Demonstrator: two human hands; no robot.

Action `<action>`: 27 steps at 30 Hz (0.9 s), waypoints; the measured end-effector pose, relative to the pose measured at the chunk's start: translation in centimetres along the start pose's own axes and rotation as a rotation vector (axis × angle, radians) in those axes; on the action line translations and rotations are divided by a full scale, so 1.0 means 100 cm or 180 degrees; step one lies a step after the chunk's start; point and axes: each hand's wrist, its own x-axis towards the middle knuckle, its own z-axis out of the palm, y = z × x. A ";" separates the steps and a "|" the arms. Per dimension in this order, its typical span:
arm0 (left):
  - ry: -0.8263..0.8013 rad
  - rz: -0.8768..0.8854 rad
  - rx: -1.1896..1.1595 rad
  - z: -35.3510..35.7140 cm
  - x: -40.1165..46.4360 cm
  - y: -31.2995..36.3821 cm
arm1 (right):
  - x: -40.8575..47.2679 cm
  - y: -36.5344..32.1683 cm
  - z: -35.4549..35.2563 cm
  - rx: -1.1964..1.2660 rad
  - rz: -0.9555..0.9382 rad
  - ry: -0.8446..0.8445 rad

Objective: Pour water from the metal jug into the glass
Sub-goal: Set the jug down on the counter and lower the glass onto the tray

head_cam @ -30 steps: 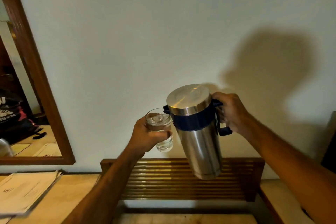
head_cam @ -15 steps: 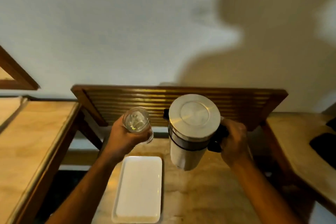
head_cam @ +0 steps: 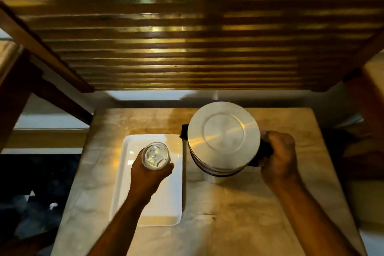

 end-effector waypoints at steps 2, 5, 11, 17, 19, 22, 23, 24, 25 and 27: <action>0.0087 -0.0061 0.0013 0.004 -0.001 -0.014 | 0.002 0.008 -0.001 0.0010 0.0023 -0.0036; 0.0146 -0.0107 0.0046 0.007 0.000 -0.024 | 0.004 0.019 -0.001 0.0110 0.0083 -0.0048; 0.0198 -0.0147 0.0086 0.013 0.001 -0.037 | 0.006 0.032 0.002 -0.0007 0.0132 -0.0182; 0.0250 -0.0130 0.0055 0.017 -0.001 -0.049 | -0.001 0.046 -0.003 0.0087 0.0202 -0.0316; 0.0231 -0.0112 0.0060 0.018 -0.001 -0.050 | -0.006 0.050 -0.005 0.0134 0.0172 -0.0330; 0.0211 -0.0071 0.0153 0.019 -0.003 -0.049 | -0.010 0.051 -0.006 0.0193 0.0146 -0.0306; 0.0200 -0.0067 0.0176 0.019 -0.004 -0.049 | -0.010 0.050 -0.005 0.0175 0.0158 -0.0299; 0.0225 -0.0046 0.0212 0.019 -0.006 -0.050 | -0.010 0.050 -0.004 0.0149 0.0164 -0.0296; 0.0262 -0.0048 0.0236 0.019 -0.007 -0.050 | -0.010 0.048 -0.003 0.0138 0.0185 -0.0295; 0.0331 -0.0035 0.0275 0.019 -0.009 -0.051 | -0.011 0.044 -0.003 0.0104 0.0254 -0.0284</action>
